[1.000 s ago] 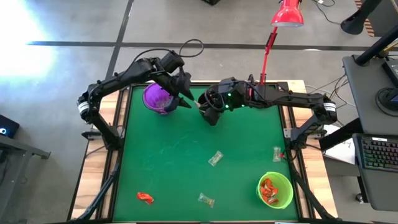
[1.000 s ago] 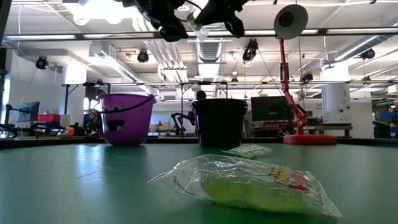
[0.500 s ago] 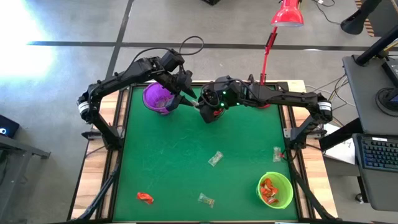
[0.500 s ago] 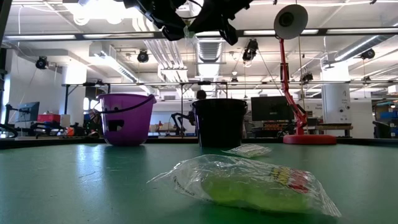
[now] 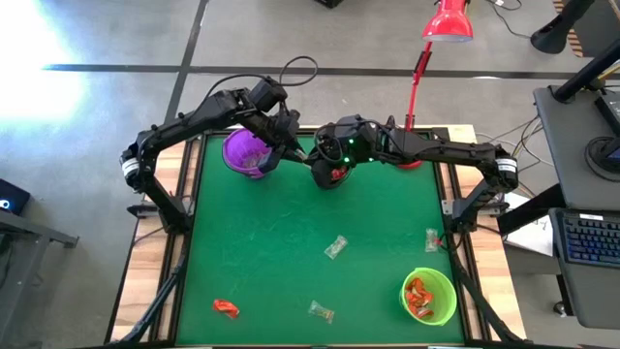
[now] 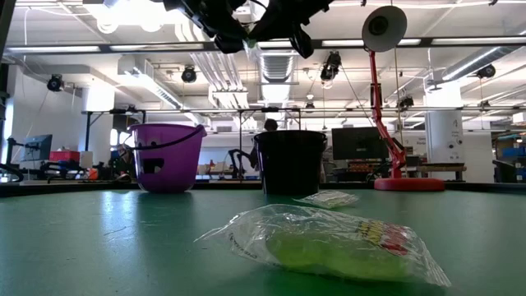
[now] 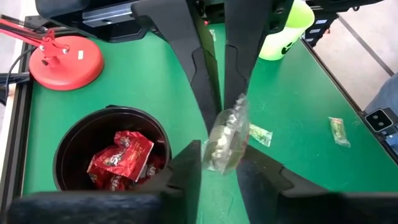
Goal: Sort candy
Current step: Put the green gummy into the violet bucket, then put the orange chocolate into the green bucket
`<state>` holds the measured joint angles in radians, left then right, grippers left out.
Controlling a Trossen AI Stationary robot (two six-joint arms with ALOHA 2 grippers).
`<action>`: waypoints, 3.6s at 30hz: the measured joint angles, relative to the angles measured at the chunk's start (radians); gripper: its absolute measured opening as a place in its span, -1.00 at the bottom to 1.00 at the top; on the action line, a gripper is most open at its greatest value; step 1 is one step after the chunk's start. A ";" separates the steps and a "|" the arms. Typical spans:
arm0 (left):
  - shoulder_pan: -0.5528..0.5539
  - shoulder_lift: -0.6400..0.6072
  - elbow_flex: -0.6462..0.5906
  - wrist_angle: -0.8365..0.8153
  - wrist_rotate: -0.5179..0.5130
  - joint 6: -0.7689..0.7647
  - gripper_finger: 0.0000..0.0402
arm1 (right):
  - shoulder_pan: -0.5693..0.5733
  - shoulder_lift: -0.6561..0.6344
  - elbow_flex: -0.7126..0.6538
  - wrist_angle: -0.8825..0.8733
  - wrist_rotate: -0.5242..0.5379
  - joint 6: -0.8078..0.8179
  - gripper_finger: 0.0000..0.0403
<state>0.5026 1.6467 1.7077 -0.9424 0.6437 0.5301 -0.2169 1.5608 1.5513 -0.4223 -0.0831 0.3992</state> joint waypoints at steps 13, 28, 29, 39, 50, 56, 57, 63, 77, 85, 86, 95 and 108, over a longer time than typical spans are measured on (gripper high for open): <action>0.000 0.000 -0.001 0.013 -0.006 -0.005 -0.97 | 0.000 -0.001 0.000 -0.003 0.027 -0.007 -0.96; 0.007 -0.003 -0.001 -0.054 -0.113 -0.034 -0.99 | 0.000 -0.006 0.000 -0.022 0.031 -0.025 -0.45; 0.010 -0.003 -0.001 -0.077 -0.150 -0.034 -0.99 | 0.001 -0.011 0.000 -0.031 0.030 -0.034 -0.42; 0.060 -0.003 -0.001 -0.334 -0.458 -0.075 -0.99 | 0.000 -0.054 0.000 -0.073 0.031 -0.064 -0.37; 0.128 -0.004 -0.019 -0.483 -0.621 -0.129 -0.99 | 0.000 -0.055 0.000 -0.141 0.031 -0.072 -0.39; 0.154 0.009 -0.051 -0.481 -0.618 -0.144 -0.96 | 0.000 -0.055 0.000 -0.161 0.032 -0.067 -0.38; 0.155 0.016 -0.054 -0.481 -0.612 -0.147 -0.94 | 0.000 -0.055 0.000 -0.162 0.032 -0.066 -0.39; 0.159 0.047 -0.070 -0.457 -0.597 -0.147 -0.84 | 0.001 -0.055 0.000 -0.176 0.032 -0.041 -0.40; 0.157 0.048 -0.075 -0.481 -0.575 -0.162 -0.55 | 0.001 -0.058 0.000 -0.243 0.026 -0.032 -0.39; 0.152 -0.072 -0.075 -0.505 -0.364 -0.175 -0.54 | 0.021 -0.074 0.000 -0.335 -0.098 -0.051 -0.39; 0.151 -0.094 -0.075 -0.505 -0.344 -0.177 -0.54 | 0.029 -0.074 0.000 -0.350 -0.101 -0.055 -0.40; 0.084 -0.296 -0.177 -0.501 -0.271 -0.322 -0.54 | 0.076 -0.068 -0.001 -0.386 -0.031 -0.052 -0.40; -0.233 -0.519 -0.443 -0.468 -0.257 -0.615 -0.50 | 0.077 -0.069 -0.001 -0.384 0.008 0.083 -0.38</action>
<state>0.2697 1.1275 1.2648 -1.4102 0.3862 -0.0848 -0.1402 1.4921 1.5505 -0.8064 -0.0747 0.4817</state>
